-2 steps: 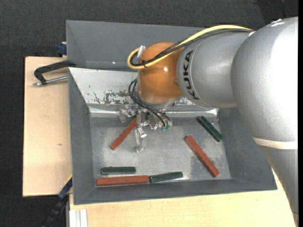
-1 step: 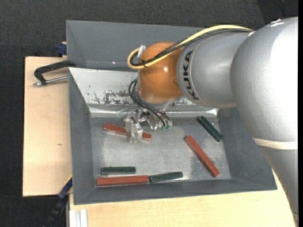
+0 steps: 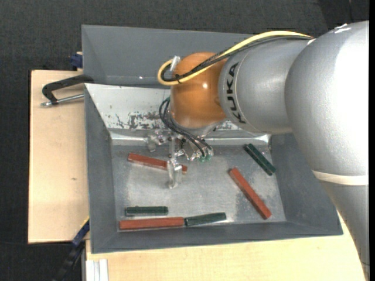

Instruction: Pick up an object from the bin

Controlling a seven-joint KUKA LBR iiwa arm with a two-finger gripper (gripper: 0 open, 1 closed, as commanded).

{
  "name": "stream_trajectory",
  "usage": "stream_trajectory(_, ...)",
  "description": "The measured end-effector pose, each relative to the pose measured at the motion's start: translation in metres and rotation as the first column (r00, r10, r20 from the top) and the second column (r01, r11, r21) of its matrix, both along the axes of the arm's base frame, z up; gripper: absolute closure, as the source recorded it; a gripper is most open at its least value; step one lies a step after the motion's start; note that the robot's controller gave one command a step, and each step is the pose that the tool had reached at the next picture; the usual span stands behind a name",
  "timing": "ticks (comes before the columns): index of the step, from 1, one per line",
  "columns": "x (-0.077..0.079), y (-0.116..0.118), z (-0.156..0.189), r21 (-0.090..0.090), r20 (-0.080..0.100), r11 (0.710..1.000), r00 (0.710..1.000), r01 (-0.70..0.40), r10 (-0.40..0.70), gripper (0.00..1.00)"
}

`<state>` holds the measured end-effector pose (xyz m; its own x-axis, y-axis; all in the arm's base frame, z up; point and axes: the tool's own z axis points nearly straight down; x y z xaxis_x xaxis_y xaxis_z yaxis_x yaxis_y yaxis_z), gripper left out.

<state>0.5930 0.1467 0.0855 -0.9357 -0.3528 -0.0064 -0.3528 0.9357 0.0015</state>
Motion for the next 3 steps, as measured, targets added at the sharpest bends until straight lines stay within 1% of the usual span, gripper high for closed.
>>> stream_trajectory(1, 0.0, 0.0, 0.0, 0.0, 0.0, 1.0, 1.0, 0.0, 0.0, 0.0)
stream_trajectory(2, 0.01, 0.007, -0.014, -0.001, 0.001, 0.985, 0.985, -0.171, 0.171, 1.0)
stream_trajectory(3, 0.01, 0.007, -0.014, -0.001, 0.001, 0.985, 0.985, -0.171, 0.171, 1.0)
